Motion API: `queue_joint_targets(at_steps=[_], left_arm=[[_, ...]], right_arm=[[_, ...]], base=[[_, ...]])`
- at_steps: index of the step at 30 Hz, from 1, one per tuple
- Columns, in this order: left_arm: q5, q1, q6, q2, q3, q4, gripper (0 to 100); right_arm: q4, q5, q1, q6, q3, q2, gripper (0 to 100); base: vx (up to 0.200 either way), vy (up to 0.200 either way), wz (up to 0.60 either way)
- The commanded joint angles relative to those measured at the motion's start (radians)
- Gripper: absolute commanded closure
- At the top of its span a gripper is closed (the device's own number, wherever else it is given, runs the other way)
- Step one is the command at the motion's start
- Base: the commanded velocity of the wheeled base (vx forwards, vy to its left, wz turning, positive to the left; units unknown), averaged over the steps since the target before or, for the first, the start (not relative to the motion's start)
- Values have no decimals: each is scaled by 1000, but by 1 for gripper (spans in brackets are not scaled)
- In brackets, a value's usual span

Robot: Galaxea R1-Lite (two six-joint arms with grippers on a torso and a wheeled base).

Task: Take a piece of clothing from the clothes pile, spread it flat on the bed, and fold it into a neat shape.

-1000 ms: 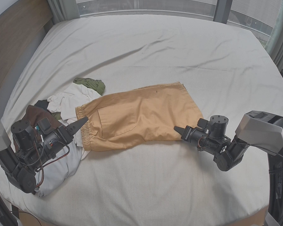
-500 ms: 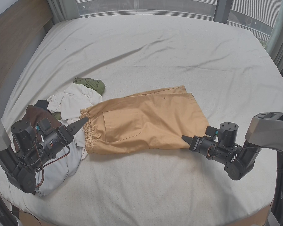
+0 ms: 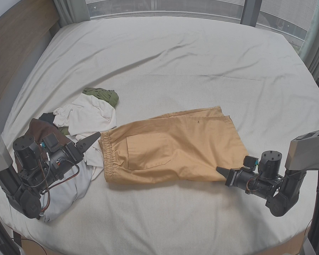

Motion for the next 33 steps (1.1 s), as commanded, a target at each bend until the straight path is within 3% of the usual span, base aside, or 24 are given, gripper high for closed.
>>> queue_joint_targets(at_steps=[1,8,23,24,33], left_arm=[[0,-18,1,3,10,1,0],[-2,-37,4,5,25,1,0],[-5,-92,29,83,94,-1,0],[-5,-92,35,88,96,-1,0],[-5,-109,41,112,106,-1,0]], right_arm=[[-11,1,-20,-33,90,-7,100],[-13,1,-23,-59,165,-26,100],[-13,2,-25,-53,135,-18,100],[-13,2,-25,-53,135,-20,0],[-10,4,-12,-61,197,-16,0]], base=[[0,0,0],[0,0,0],[0,0,0],[0,0,0],[0,0,0]])
